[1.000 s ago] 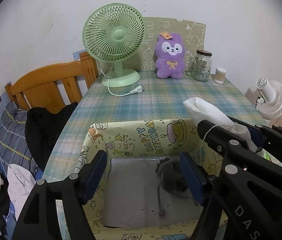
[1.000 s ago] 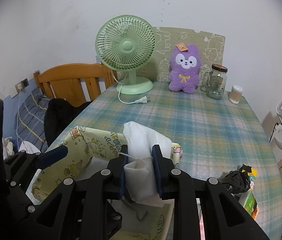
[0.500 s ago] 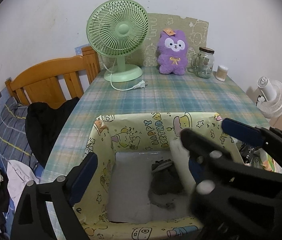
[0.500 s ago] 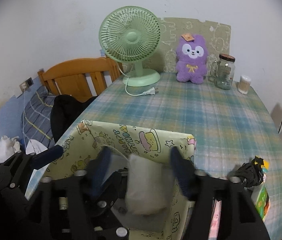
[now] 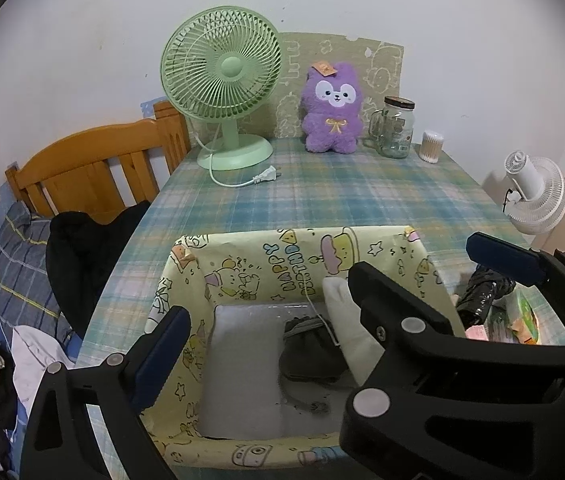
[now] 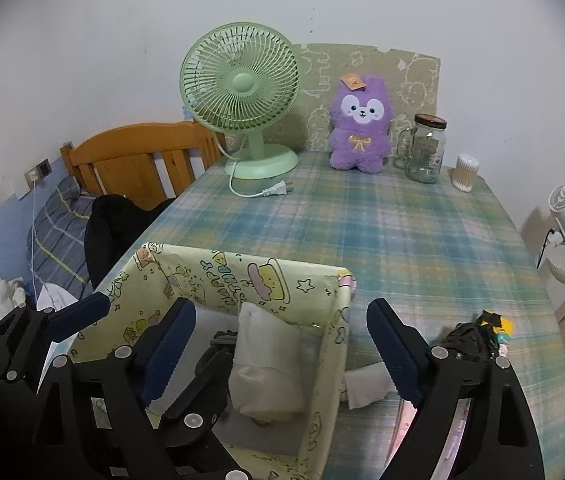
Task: Organize soft objects
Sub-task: 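Lower the white drawstring bag into the yellow box and open the right tool, then move both open tools back over the remaining pile of items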
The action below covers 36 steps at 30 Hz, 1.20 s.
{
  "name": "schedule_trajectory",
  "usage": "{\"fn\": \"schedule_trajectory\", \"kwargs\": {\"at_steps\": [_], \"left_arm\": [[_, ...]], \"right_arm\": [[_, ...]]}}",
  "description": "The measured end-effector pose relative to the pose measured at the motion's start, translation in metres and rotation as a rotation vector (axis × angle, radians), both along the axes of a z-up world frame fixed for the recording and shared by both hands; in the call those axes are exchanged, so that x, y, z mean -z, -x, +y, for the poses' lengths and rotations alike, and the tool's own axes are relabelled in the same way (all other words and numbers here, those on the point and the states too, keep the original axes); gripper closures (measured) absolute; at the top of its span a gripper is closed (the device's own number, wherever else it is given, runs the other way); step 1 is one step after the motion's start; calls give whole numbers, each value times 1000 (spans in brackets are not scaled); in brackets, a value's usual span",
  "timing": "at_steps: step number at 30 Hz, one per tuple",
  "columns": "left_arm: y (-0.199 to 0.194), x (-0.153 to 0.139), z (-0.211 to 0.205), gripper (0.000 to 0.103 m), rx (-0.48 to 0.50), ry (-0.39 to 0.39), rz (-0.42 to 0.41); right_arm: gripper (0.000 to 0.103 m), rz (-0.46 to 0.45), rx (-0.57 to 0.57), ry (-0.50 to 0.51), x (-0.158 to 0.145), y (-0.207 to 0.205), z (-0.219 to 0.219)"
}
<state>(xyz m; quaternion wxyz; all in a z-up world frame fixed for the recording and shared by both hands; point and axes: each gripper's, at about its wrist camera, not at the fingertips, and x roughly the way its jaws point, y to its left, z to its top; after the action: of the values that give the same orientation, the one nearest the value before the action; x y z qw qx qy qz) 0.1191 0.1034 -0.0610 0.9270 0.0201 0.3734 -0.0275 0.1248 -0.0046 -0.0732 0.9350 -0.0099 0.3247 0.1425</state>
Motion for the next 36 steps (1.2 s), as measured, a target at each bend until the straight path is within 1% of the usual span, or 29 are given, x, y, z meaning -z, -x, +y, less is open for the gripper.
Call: {"fn": "schedule_trajectory", "kwargs": {"at_steps": [14,18,21,36], "left_arm": [[17,-20,-23,5,1,-7,-57],[22,-26,-31,5,7,-10,-75],[26,-31,-36,5,10,-14,-89],[43,-45,-67,5,15,9,-129]], "right_arm": [[13,-35,22,-36,-16,19,-28],[8,-54,35,-42,-22,26,-37],[8,-69,38,-48,-27,31,-44],[8,-111,56,-55,-43,51,-78]]}}
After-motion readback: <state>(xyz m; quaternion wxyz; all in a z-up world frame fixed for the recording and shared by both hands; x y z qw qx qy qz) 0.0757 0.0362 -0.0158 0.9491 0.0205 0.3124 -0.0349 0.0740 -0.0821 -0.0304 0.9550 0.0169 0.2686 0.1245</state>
